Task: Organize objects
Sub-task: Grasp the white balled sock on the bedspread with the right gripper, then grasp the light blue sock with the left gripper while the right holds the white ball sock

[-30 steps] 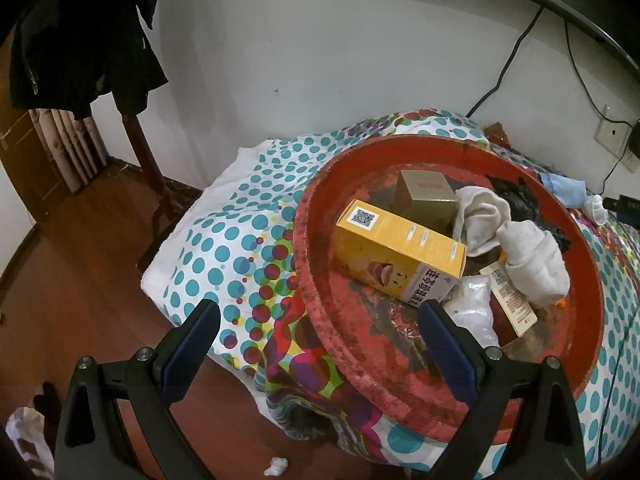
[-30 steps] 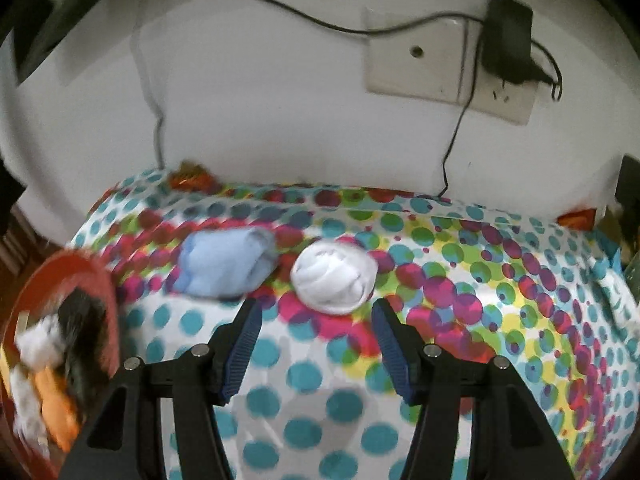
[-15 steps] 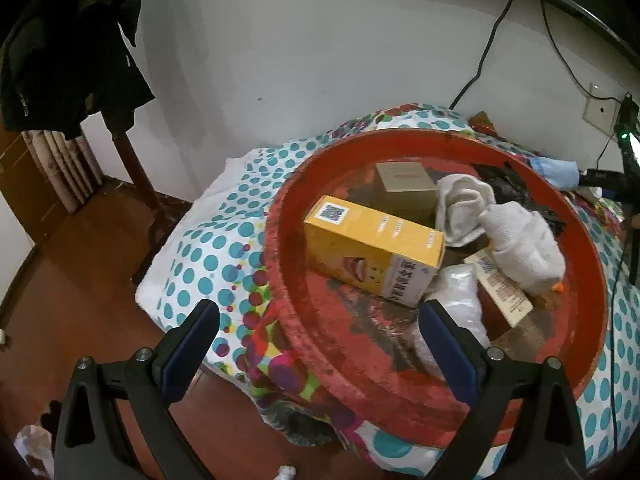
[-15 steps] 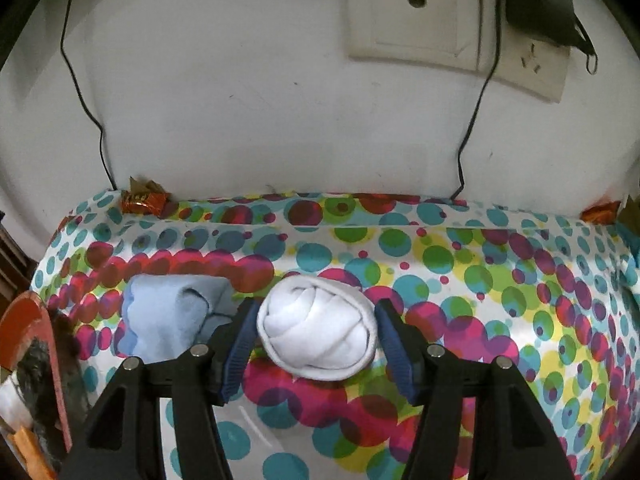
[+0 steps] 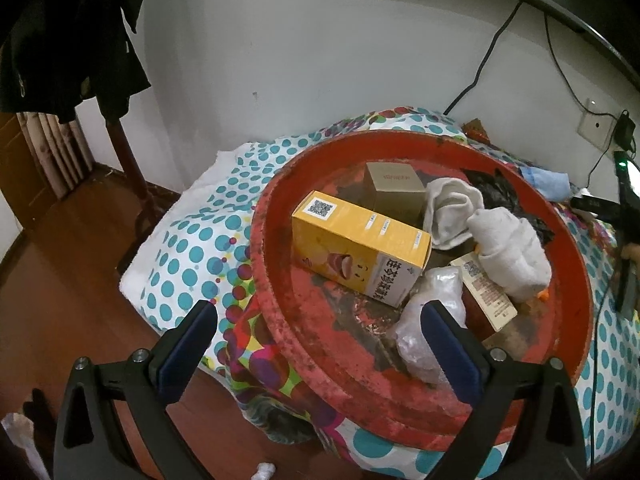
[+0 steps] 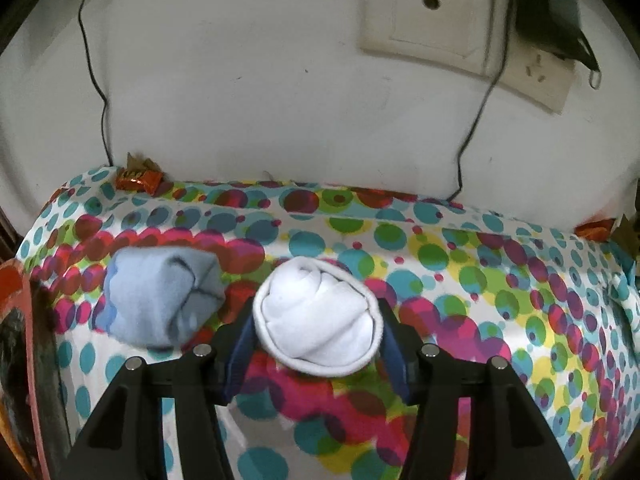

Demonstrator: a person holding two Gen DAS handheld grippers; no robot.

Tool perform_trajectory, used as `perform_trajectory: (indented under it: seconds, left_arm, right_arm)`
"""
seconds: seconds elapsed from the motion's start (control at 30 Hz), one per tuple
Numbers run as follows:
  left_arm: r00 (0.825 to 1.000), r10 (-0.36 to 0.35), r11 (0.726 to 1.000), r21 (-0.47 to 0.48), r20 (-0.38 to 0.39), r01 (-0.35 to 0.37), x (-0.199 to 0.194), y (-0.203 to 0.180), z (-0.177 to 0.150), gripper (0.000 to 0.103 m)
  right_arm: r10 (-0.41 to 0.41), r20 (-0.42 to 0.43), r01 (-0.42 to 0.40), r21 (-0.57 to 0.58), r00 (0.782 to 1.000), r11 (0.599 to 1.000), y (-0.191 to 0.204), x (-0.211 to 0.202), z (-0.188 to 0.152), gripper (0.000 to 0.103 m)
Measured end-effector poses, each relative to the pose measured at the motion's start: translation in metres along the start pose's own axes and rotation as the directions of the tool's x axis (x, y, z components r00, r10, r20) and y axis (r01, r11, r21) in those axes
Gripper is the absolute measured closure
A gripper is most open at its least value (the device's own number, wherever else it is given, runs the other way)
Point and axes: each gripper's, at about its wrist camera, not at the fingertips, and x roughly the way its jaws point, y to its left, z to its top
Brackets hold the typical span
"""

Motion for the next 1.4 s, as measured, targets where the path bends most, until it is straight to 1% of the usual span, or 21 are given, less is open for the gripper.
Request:
perform_trajectory:
  seconds: [0.1,0.2,0.3,0.33,0.43,0.53,0.6,0.7,0.83,0.9,1.03,1.17,1.23,1.4]
  left_arm:
    - [1.000,0.010,1.000,0.018,0.007,-0.010,-0.001,-0.005,-0.001,0.001]
    - [1.000,0.019,0.999,0.038,0.003,-0.019,0.000,-0.010,-0.002,0.001]
    - [1.000,0.023,0.998,0.057,0.004,-0.023,-0.002,-0.018,-0.002,0.001]
    - [1.000,0.025,0.998,0.064,0.007,-0.026,-0.004,-0.021,-0.001,0.001]
    - [1.000,0.024,0.994,0.102,0.016,-0.026,-0.011,-0.034,0.004,0.001]
    - [0.999,0.022,0.990,0.140,0.042,-0.028,-0.021,-0.052,0.010,0.001]
    - [0.998,0.011,0.986,0.166,0.057,-0.020,-0.027,-0.068,0.016,0.001]
    - [0.997,-0.024,0.977,0.212,0.067,0.009,-0.034,-0.096,0.025,0.001]
    - [0.994,-0.081,0.962,0.265,0.073,0.059,-0.040,-0.140,0.038,0.001]
    - [0.991,-0.116,0.953,0.290,0.064,0.093,-0.039,-0.165,0.045,0.001]
    - [0.984,-0.176,0.932,0.325,0.023,0.159,-0.028,-0.218,0.060,0.001]
    - [0.974,-0.223,0.924,0.312,-0.030,0.221,-0.004,-0.265,0.077,0.000]
    - [0.971,-0.232,0.925,0.295,-0.064,0.240,0.014,-0.287,0.087,0.001]
    - [0.972,-0.210,0.935,0.271,-0.106,0.231,0.056,-0.327,0.104,0.001]
  right_arm:
    - [0.003,0.003,-0.003,-0.002,1.000,1.000,-0.006,-0.009,-0.009,0.046]
    - [0.003,0.000,-0.003,-0.008,1.000,1.000,-0.019,-0.021,-0.024,0.046]
    - [-0.011,0.000,0.011,-0.019,1.000,1.000,-0.040,-0.034,-0.037,0.046]
    - [-0.011,-0.001,0.011,-0.019,1.000,1.000,-0.053,-0.040,-0.042,0.046]
    - [-0.024,-0.002,0.024,-0.022,1.000,0.999,-0.073,-0.051,-0.053,0.046]
    - [-0.030,-0.006,0.030,-0.017,1.000,0.999,-0.096,-0.063,-0.066,0.046]
    - [-0.030,-0.007,0.030,-0.022,1.000,0.999,-0.106,-0.068,-0.071,0.046]
    - [-0.023,-0.009,0.023,-0.020,1.000,1.000,-0.124,-0.079,-0.083,0.046]
    - [-0.015,-0.009,0.015,-0.020,1.000,1.000,-0.138,-0.089,-0.094,0.046]
    - [-0.010,-0.009,0.010,-0.019,1.000,1.000,-0.142,-0.092,-0.098,0.046]
    - [0.008,-0.012,-0.008,0.001,1.000,1.000,-0.148,-0.093,-0.100,0.046]
    - [-0.001,-0.014,0.001,-0.008,1.000,1.000,-0.145,-0.093,-0.100,0.046]
    - [0.000,-0.015,0.000,-0.008,1.000,1.000,-0.146,-0.093,-0.100,0.046]
    - [-0.008,-0.015,0.007,-0.015,1.000,1.000,-0.145,-0.092,-0.100,0.045]
